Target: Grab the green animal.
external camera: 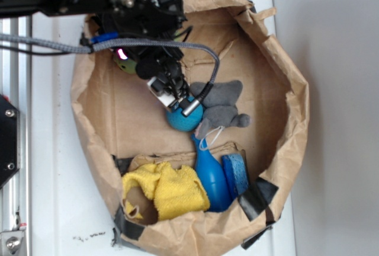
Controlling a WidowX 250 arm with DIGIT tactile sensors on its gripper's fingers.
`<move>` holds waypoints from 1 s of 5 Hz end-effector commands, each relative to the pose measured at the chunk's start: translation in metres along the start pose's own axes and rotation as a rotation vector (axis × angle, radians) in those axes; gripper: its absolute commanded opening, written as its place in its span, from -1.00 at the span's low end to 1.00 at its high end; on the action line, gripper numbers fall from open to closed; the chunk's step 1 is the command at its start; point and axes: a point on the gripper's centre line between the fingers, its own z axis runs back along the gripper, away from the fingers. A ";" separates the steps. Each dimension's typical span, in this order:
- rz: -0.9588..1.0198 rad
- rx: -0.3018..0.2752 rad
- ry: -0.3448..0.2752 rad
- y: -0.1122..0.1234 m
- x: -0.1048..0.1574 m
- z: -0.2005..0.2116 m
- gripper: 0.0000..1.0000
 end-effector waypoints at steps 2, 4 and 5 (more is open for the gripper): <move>-0.044 0.065 -0.224 0.023 0.027 0.004 1.00; -0.019 0.108 -0.119 0.029 0.031 -0.021 1.00; -0.031 0.106 -0.098 0.029 0.033 -0.037 1.00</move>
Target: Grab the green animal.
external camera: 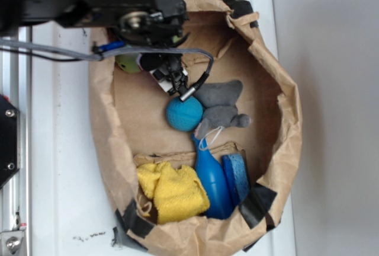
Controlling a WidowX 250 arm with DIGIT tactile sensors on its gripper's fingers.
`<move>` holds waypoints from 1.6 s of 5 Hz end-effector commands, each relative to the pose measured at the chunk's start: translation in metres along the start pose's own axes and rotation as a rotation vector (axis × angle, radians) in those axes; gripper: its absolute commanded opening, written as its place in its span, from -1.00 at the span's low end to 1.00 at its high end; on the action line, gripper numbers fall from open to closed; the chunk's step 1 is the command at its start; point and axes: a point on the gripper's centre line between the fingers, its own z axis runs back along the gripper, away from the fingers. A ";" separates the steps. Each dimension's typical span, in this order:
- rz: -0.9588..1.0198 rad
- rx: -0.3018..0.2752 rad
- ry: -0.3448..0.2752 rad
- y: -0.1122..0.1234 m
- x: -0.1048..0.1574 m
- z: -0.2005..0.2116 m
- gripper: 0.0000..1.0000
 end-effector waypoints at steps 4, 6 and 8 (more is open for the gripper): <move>-0.137 -0.117 -0.053 -0.009 0.005 -0.018 -1.00; -0.185 -0.272 -0.073 -0.039 0.017 0.051 -1.00; -0.308 -0.353 -0.073 -0.078 0.001 0.102 -1.00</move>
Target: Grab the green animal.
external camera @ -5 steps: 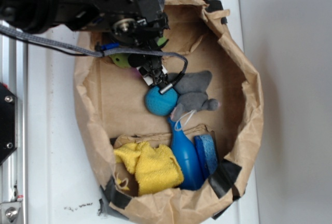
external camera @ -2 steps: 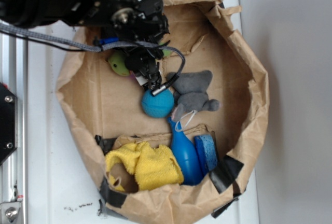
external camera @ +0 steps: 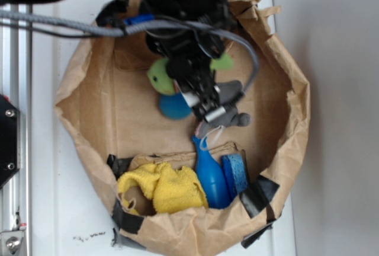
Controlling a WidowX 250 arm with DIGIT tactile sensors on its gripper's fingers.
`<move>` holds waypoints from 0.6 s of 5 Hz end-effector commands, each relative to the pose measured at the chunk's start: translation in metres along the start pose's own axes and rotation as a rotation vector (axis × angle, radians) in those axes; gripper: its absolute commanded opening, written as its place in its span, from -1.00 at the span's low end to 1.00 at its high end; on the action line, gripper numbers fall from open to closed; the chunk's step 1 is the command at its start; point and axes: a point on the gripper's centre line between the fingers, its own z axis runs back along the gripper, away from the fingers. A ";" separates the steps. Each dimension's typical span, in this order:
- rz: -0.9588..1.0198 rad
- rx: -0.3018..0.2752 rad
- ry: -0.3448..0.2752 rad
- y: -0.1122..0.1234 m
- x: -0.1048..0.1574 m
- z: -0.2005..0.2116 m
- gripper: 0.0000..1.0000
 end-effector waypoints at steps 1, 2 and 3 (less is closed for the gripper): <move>-0.209 0.027 -0.013 -0.051 -0.019 0.053 -1.00; -0.151 0.034 0.032 -0.043 -0.028 0.059 -1.00; -0.120 0.060 0.036 -0.036 -0.027 0.064 -1.00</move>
